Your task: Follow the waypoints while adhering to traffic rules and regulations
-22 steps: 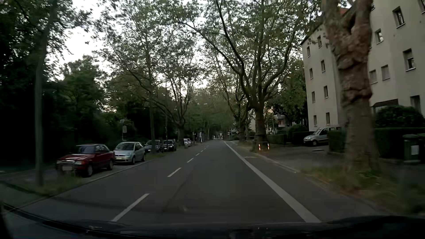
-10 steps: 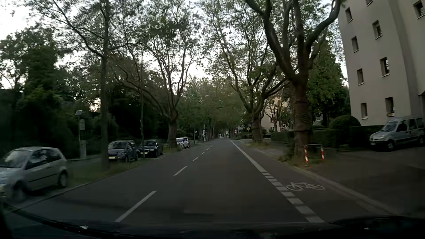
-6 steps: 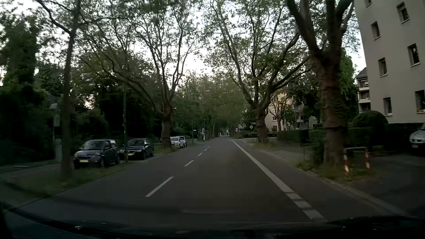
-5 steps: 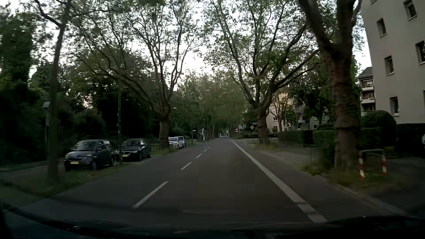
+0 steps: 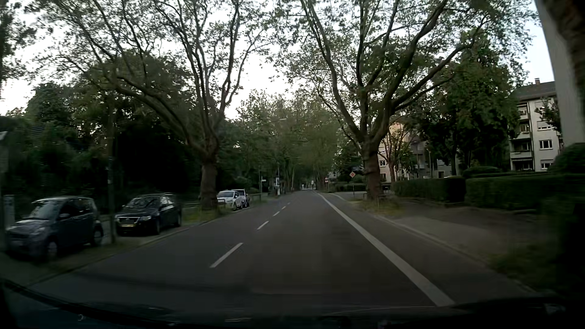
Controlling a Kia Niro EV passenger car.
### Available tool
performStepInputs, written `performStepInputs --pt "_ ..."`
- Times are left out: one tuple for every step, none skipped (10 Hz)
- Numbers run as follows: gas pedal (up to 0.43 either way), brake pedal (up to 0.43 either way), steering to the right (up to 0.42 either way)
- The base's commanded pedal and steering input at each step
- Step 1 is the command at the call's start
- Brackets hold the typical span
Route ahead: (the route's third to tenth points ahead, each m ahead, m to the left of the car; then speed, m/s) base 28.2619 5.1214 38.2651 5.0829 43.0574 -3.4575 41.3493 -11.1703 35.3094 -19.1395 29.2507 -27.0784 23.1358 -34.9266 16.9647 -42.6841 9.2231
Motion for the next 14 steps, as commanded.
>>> performStepInputs --pt "0.000 0.000 0.000" --pt "0.000 0.000 0.000" --pt "0.000 0.000 0.000" --pt "0.000 0.000 0.000" --pt "0.000 0.000 0.000" --pt "0.000 0.006 0.000" --pt "0.000 0.006 -0.001" --pt "0.000 0.012 -0.003" --pt "0.000 0.030 -0.006" --pt "0.000 0.043 -0.005" --pt "0.000 0.055 -0.003" --pt "0.000 0.067 0.001" --pt "0.000 0.067 0.004" --pt "0.000 0.085 0.003"
